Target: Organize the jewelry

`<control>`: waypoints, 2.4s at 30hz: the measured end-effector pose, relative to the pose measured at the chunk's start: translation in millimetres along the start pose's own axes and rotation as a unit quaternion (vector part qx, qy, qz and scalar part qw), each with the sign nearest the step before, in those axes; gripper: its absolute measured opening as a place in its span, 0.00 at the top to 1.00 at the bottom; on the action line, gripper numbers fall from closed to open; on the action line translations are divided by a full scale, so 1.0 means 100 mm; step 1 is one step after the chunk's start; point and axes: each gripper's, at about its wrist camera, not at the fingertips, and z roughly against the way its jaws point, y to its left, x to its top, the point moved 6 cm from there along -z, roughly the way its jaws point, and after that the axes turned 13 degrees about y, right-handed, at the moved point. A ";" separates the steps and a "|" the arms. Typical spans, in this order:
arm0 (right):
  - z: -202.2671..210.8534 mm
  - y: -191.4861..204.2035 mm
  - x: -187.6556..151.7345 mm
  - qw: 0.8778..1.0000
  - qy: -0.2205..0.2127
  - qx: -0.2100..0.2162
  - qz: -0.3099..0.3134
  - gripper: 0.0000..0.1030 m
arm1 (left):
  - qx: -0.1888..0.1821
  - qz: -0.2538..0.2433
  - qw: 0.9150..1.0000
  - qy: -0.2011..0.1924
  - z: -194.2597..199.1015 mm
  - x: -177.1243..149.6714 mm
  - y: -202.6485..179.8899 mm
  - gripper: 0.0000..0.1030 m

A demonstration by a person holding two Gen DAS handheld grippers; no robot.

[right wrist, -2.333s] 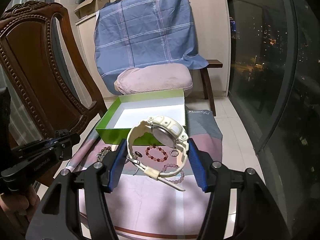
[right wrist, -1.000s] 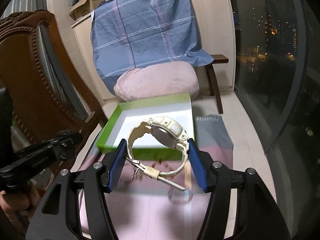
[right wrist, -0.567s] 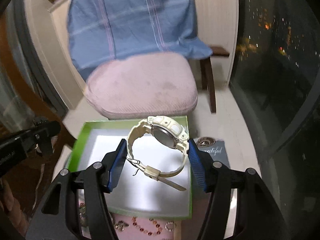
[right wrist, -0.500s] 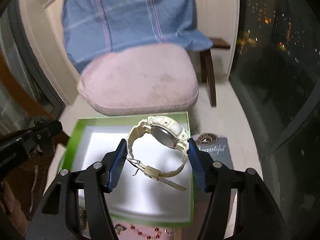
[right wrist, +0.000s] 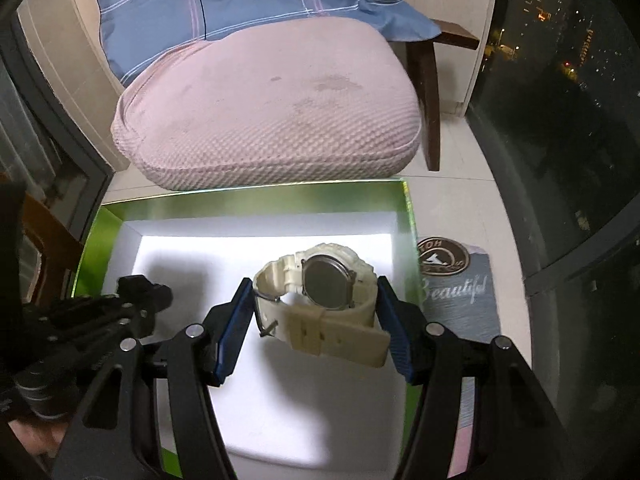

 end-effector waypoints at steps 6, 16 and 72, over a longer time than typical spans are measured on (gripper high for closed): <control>-0.02 0.02 -0.07 1.000 0.015 0.002 0.009 0.35 | 0.005 -0.013 1.000 -0.002 0.14 -0.07 -0.02 0.63; 1.61 -0.34 -0.55 0.981 -0.168 0.086 -0.038 0.08 | 0.019 0.003 0.989 -0.144 1.61 -0.66 -0.09 0.12; 2.70 0.00 -4.05 0.957 -0.283 -0.027 0.049 0.03 | 0.058 -0.019 0.957 -0.284 2.25 -4.34 -0.31 0.04</control>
